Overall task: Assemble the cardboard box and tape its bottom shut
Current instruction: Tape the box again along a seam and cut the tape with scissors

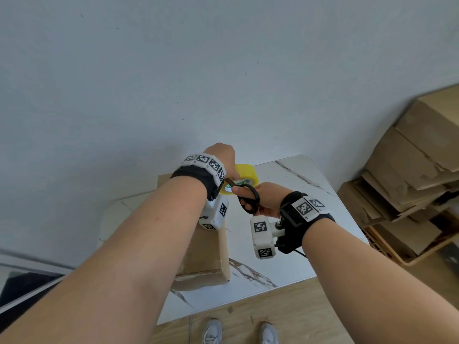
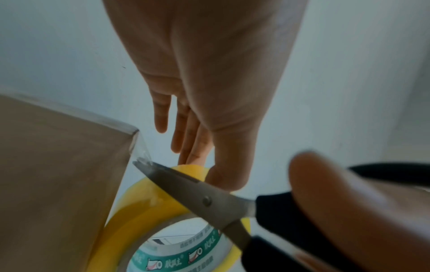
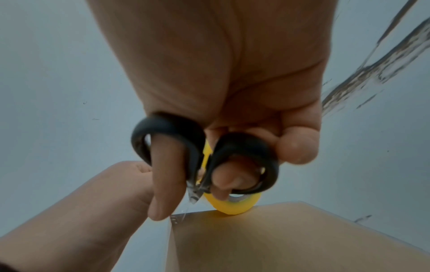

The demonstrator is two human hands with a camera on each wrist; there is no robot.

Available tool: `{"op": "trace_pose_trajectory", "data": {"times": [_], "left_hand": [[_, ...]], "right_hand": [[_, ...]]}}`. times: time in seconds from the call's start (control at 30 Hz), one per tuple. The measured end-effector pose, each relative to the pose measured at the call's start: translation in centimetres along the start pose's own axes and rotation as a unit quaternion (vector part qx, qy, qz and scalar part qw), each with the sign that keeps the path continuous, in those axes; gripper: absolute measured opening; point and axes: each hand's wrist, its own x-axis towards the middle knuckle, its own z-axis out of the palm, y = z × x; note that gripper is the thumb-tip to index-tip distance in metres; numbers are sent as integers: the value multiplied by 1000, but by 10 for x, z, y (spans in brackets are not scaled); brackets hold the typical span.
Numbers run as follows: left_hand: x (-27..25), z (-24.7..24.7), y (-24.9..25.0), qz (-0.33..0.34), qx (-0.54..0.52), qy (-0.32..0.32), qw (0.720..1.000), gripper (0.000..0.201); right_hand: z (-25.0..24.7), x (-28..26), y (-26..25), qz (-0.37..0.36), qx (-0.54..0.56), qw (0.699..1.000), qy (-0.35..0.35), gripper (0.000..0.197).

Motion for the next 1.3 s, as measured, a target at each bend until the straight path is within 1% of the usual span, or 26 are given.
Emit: {"op": "trace_pose_trajectory", "data": {"times": [0.27, 0.4, 0.5, 0.57, 0.63, 0.67, 0.7, 0.83, 0.9, 0.97, 1.03, 1.1, 1.17, 1.23, 1.3], "left_hand": [[-1, 0, -8, -19, -53, 22, 998, 43], [-3, 0, -9, -39, -85, 31, 995, 39], [-4, 0, -11, -54, -105, 43, 992, 40], [-4, 0, -13, -64, -113, 52, 990, 42], [-5, 0, -16, -70, -121, 59, 988, 43], [-6, 0, -17, -72, -125, 64, 987, 44], [-6, -1, -18, -74, -129, 68, 986, 45], [-9, -3, -18, -72, -136, 92, 984, 46], [-10, -4, -16, -65, -132, 101, 984, 47], [-11, -5, -13, -61, -130, 104, 984, 46], [-12, -6, -11, -60, -126, 107, 984, 45], [-13, -7, -10, -60, -126, 105, 985, 45], [-13, -8, -8, -59, -129, 98, 985, 44], [-11, -9, -7, -60, -138, 93, 984, 39], [-8, -11, -5, -61, -150, 90, 983, 35]], "right_hand": [[-4, -4, 5, 7, -6, 1000, 5, 34], [-7, -8, 11, 0, -3, 1000, -14, 34], [-6, -14, 14, -6, -18, 999, -33, 36], [-6, -14, 15, -2, -45, 998, -46, 42], [-9, -12, 19, 12, -85, 995, -50, 58], [-10, -11, 21, 16, -96, 994, -50, 63], [-13, -10, 23, 20, -101, 993, -53, 64], [-24, -12, 35, 59, -115, 990, -54, 58], [-30, -11, 43, 84, -132, 987, -25, 58], [-36, -10, 51, 115, -202, 971, 50, 55], [-42, -8, 62, 142, -312, 929, 143, 53], [-47, -6, 73, 154, -376, 891, 204, 54], [-52, -4, 84, 173, -387, 877, 226, 52], [-56, -3, 91, 194, -396, 868, 230, 50], [-58, -4, 95, 199, -411, 857, 239, 51]]}}
